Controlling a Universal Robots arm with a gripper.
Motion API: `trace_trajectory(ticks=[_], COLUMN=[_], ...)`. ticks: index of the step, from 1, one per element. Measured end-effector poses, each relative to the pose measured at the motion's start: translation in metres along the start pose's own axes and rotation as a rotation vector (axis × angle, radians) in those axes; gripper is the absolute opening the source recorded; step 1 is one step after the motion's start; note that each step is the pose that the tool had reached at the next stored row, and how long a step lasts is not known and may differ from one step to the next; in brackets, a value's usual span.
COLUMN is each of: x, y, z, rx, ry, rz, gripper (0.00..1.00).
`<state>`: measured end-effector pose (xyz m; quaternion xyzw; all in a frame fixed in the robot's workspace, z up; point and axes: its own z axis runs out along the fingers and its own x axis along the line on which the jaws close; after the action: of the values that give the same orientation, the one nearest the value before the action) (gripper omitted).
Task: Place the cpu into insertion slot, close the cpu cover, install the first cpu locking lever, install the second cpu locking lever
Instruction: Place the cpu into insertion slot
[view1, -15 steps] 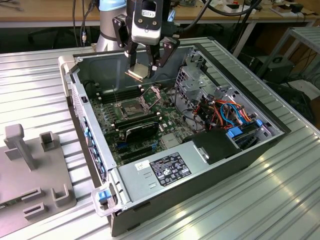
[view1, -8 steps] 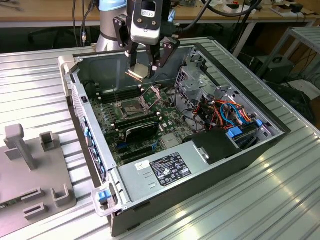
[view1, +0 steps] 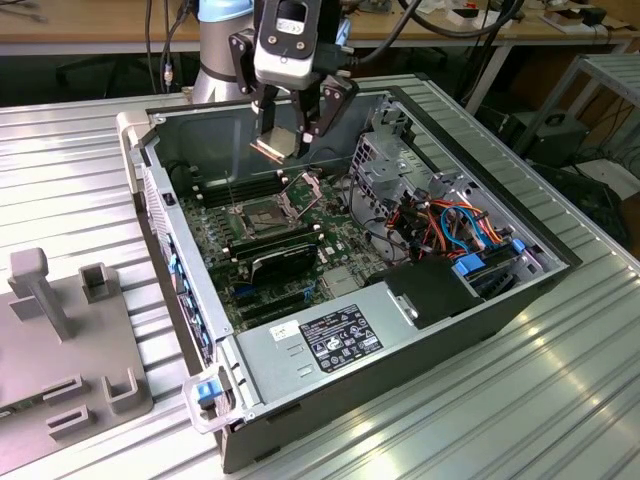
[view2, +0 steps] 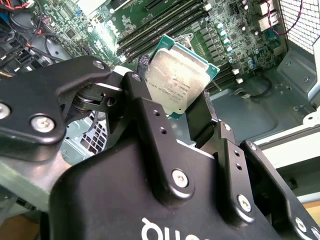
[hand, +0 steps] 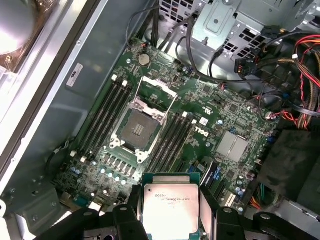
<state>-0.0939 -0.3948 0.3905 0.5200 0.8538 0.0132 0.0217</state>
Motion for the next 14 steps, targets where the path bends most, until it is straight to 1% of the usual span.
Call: trace_trajectory(ticks=[3, 10, 12, 14], x=[0.0000, 0.0000, 0.0000, 0.0000], y=[0.0000, 0.0000, 0.0000, 0.0000], z=[0.0001, 0.0005, 0.0005, 0.0006], rx=[0.0004, 0.0020, 0.0022, 0.0028], ry=[-0.0009, -0.0038, -0.0043, -0.0054], rz=[0.020, 0.083, 0.094, 0.119], gripper=[0.55, 0.55, 0.55, 0.55])
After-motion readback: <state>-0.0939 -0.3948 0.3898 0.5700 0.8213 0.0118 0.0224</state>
